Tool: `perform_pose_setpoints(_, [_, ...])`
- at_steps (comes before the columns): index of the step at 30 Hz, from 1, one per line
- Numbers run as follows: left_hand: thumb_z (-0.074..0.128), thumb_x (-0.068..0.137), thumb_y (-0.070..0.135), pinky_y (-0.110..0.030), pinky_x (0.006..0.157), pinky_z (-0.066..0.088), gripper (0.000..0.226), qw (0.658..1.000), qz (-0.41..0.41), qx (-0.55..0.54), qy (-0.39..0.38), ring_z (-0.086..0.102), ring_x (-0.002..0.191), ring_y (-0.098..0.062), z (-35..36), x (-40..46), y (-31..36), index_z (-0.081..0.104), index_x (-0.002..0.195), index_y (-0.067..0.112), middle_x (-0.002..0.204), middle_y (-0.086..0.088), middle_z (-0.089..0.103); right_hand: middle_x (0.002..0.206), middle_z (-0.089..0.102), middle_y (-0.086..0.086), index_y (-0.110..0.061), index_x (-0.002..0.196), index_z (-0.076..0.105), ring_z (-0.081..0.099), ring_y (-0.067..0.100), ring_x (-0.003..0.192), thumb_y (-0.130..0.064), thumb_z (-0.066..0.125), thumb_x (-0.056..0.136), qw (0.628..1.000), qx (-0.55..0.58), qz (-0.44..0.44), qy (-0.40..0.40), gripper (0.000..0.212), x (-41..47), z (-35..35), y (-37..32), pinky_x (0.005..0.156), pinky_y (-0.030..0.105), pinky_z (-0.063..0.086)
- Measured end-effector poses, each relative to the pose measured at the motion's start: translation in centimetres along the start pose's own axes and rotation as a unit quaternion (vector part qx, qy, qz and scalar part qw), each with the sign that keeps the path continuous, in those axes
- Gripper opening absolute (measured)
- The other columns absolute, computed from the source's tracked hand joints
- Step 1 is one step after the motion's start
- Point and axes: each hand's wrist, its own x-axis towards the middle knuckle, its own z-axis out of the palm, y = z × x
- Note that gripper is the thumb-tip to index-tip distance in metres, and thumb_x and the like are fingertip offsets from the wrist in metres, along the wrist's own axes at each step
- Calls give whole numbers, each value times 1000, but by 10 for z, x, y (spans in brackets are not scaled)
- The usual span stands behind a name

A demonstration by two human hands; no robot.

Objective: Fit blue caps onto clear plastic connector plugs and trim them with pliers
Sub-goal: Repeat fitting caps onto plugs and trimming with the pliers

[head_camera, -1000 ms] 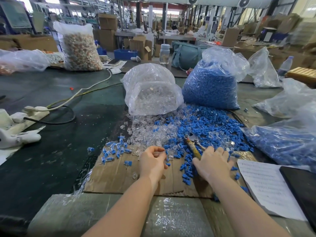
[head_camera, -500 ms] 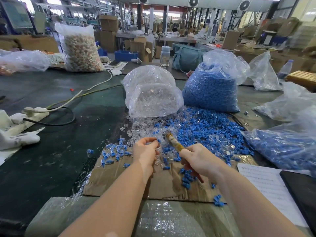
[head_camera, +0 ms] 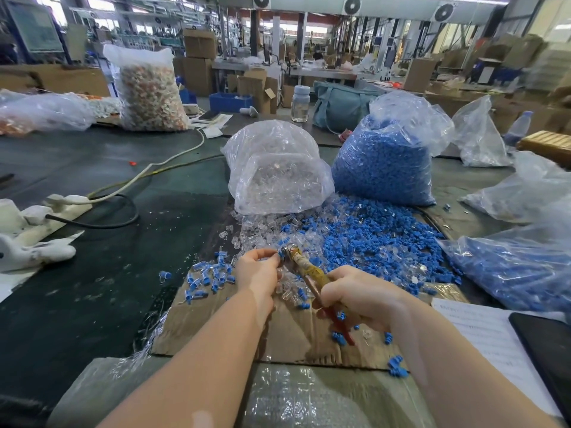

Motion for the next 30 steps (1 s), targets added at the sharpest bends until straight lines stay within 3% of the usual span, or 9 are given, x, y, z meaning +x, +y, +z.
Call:
perform_pose_setpoints(9, [57,90,4,-21,45,33,16,1000,17,20,18,42,52,-10,1,3,3,58,81,17,76,-3,60,99,48,14,-8,93,43,59,21,89,8,42,83,1000,-15,4,-13,19,-3,3,-2,63,35,52])
perform_pose_setpoints(12, [57,89,5,-21,45,33,15,999,27,39,17,42,52,-9,1,3,3,60,82,18,82,-4,63,97,46,13,-11,89,44,56,23,90,9,41,82,999,-40,-2,-26,22,-3,4,-3,68,38,50])
perform_pose_setpoints(17, [58,89,6,-21,44,32,11,998,34,51,13,41,51,-10,1,3,4,61,85,16,83,-5,64,99,44,14,-13,97,50,52,26,93,11,38,78,998,-47,-9,-36,33,-4,3,-2,73,44,48])
perform_pose_setpoints(21, [59,89,6,-21,44,31,13,998,28,58,8,39,47,-10,1,4,5,61,81,17,78,-2,63,96,42,13,-9,116,50,49,27,88,11,39,74,998,-56,-5,-29,48,-3,2,-1,71,43,45])
perform_pose_setpoints(28, [59,88,4,-23,46,32,12,998,18,58,-4,39,50,-11,1,3,6,62,81,13,84,-7,64,92,44,13,-3,116,46,46,26,82,9,38,75,995,-96,-14,-19,43,-5,2,-3,66,39,44])
perform_pose_setpoints(30, [58,89,4,-22,45,32,14,998,15,53,-5,37,49,-11,1,2,6,60,80,14,83,-6,63,89,44,12,-3,108,48,47,24,81,9,38,77,995,-102,-17,-11,35,-6,3,-4,63,34,45])
